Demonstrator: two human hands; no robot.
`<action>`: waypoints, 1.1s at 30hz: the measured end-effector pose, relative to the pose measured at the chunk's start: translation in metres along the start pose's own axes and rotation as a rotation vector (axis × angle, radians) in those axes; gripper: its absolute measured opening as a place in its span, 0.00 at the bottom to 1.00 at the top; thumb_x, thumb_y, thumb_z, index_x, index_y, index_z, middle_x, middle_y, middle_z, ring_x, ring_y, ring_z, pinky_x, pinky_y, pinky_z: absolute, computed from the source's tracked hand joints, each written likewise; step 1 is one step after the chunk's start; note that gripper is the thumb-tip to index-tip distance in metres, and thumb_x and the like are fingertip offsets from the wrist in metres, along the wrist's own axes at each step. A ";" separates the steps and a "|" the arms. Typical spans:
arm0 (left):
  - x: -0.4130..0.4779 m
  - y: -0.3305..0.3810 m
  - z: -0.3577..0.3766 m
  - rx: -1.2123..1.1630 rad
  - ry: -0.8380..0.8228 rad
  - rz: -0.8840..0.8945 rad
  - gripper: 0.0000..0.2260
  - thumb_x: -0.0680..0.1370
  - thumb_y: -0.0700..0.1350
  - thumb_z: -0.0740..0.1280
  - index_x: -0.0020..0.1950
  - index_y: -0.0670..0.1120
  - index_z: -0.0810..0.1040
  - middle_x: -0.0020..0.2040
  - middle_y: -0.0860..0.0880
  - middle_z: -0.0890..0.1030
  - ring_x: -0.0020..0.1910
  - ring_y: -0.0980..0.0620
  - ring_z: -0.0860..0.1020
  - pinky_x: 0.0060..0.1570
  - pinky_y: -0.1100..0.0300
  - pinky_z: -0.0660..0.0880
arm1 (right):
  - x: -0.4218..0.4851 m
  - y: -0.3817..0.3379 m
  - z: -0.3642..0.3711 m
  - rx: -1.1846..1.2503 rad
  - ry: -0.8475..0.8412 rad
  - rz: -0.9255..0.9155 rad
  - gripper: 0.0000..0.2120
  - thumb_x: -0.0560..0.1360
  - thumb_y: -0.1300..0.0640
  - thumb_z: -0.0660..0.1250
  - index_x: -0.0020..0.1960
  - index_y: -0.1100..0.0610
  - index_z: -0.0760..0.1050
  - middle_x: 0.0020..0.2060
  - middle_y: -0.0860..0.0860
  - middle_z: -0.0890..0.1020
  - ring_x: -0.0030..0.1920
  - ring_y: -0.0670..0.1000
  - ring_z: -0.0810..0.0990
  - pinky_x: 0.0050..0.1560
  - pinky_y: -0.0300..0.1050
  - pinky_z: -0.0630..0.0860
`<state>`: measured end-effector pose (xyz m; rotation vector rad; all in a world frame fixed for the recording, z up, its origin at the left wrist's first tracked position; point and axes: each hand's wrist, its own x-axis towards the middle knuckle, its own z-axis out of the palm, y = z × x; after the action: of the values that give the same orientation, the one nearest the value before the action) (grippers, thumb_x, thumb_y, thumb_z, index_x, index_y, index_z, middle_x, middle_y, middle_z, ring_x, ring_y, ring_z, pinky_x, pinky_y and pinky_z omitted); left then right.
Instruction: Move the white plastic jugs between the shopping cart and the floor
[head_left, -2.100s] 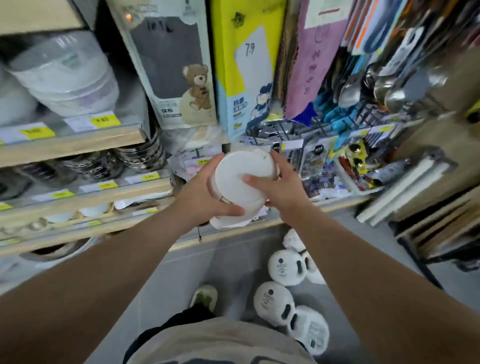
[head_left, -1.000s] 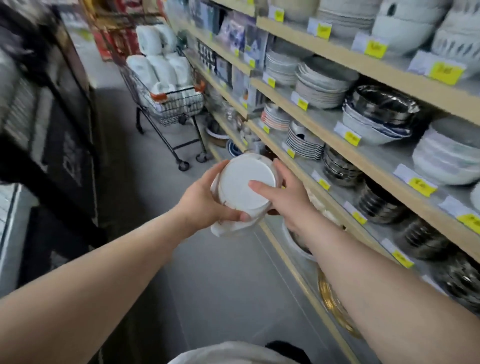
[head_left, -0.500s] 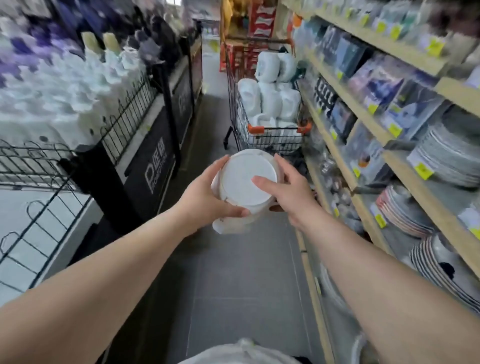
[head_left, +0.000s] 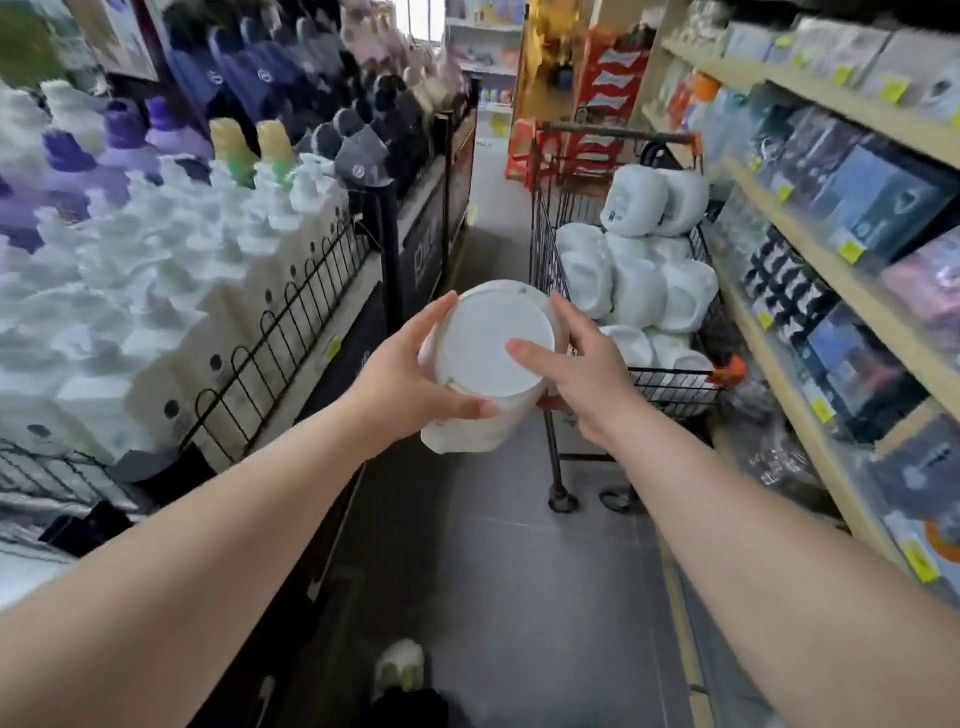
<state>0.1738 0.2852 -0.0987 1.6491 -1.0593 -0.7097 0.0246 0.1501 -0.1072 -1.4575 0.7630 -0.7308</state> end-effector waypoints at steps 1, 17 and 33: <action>0.027 -0.001 -0.009 0.003 -0.017 0.007 0.50 0.60 0.42 0.82 0.74 0.64 0.60 0.68 0.57 0.70 0.66 0.53 0.69 0.53 0.64 0.72 | 0.025 -0.001 0.005 0.007 0.020 -0.002 0.41 0.65 0.50 0.79 0.73 0.41 0.63 0.56 0.31 0.71 0.65 0.49 0.73 0.60 0.57 0.77; 0.394 -0.008 -0.032 0.057 -0.245 0.123 0.47 0.60 0.43 0.82 0.73 0.62 0.62 0.66 0.58 0.71 0.65 0.53 0.70 0.64 0.57 0.71 | 0.343 -0.006 -0.024 -0.011 0.318 -0.009 0.43 0.59 0.43 0.78 0.71 0.41 0.67 0.66 0.39 0.74 0.65 0.47 0.74 0.62 0.57 0.76; 0.724 -0.029 0.052 0.125 -0.466 0.157 0.49 0.57 0.48 0.83 0.73 0.61 0.64 0.68 0.55 0.72 0.69 0.49 0.69 0.68 0.45 0.70 | 0.605 0.020 -0.138 0.030 0.506 0.136 0.37 0.64 0.46 0.78 0.70 0.40 0.68 0.65 0.44 0.75 0.62 0.52 0.77 0.47 0.57 0.82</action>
<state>0.4589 -0.3830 -0.1131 1.5170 -1.5727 -0.9645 0.2603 -0.4236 -0.1294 -1.1880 1.2179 -1.0154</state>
